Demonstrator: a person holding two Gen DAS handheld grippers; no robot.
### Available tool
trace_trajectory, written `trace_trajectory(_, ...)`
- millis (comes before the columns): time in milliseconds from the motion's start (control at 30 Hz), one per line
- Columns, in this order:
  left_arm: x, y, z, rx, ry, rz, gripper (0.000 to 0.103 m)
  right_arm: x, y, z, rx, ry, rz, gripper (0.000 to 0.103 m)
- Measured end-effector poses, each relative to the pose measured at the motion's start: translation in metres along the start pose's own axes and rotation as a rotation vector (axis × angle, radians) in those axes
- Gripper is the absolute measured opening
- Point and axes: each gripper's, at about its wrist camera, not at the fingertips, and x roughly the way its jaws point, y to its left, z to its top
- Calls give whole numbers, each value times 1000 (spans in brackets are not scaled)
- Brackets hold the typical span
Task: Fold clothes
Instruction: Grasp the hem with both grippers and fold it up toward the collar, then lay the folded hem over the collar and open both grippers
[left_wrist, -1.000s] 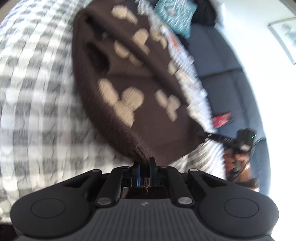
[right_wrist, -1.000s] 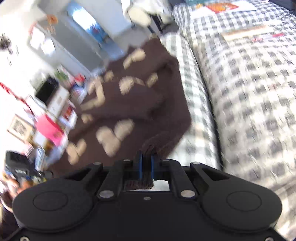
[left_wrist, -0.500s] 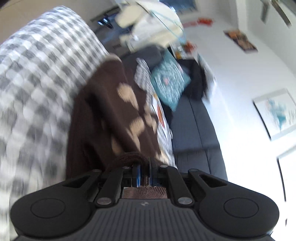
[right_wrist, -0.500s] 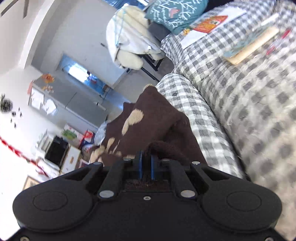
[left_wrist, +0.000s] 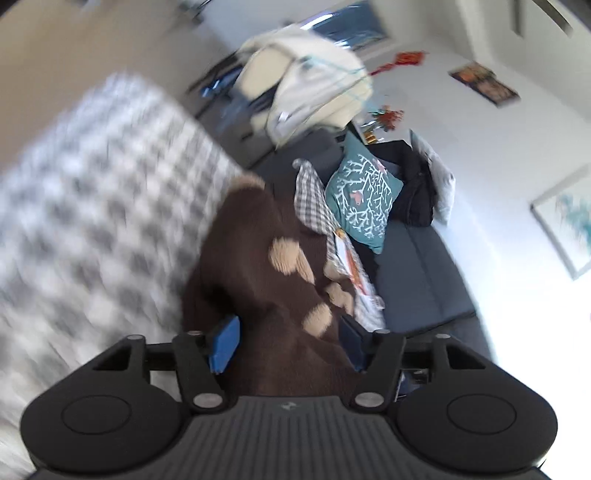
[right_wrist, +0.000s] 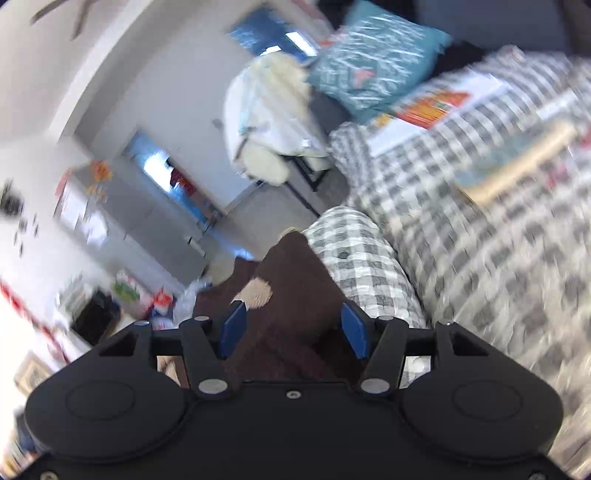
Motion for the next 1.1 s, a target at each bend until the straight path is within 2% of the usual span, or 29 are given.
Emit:
trace_trajectory(33,-2,-3,-1,30,2,3,66,1,3,-2,-34,14,-3,62)
trace_trajectory(133,2,-15,-9,212,26,58,68,12,15,-11,-161,73,-32,64)
trace_trajectory(267,10,-19,-24,272,53,63,68,24,22,-23,-240,126,-51,64)
trace_trajectory(333,21,-24,-33,312,105,55,67,28,28,-29,-295,130,-73,64)
trace_trajectory(400,23,-30,-40,356,125,60,64,28,33,-33,-344,123,-87,64)
trace_trajectory(433,26,-36,-44,396,126,79,60,28,37,-36,-374,118,-94,59)
trace_trajectory(467,27,-39,-47,417,121,91,49,29,40,-38,-398,115,-98,48)
trace_trajectory(500,28,-43,-50,438,116,103,41,29,42,-39,-415,113,-103,42)
trace_trajectory(533,27,-46,-54,464,105,121,38,29,47,-42,-449,106,-116,30)
trace_trajectory(600,25,-50,-58,498,85,140,15,28,51,-44,-483,92,-131,22)
trace_trajectory(667,22,-54,-62,523,58,156,12,24,56,-44,-512,60,-150,18)
trace_trajectory(767,10,-62,-69,572,-58,198,10,14,63,-42,-540,-15,-178,16)
trace_trajectory(867,2,-69,-68,578,-145,219,9,9,69,-36,-553,-90,-216,16)
trace_trajectory(1033,1,-89,-61,619,-255,264,9,22,84,-27,-592,-182,-277,16)
trace_trajectory(1100,11,-99,-47,641,-285,306,9,35,90,-20,-610,-218,-305,16)
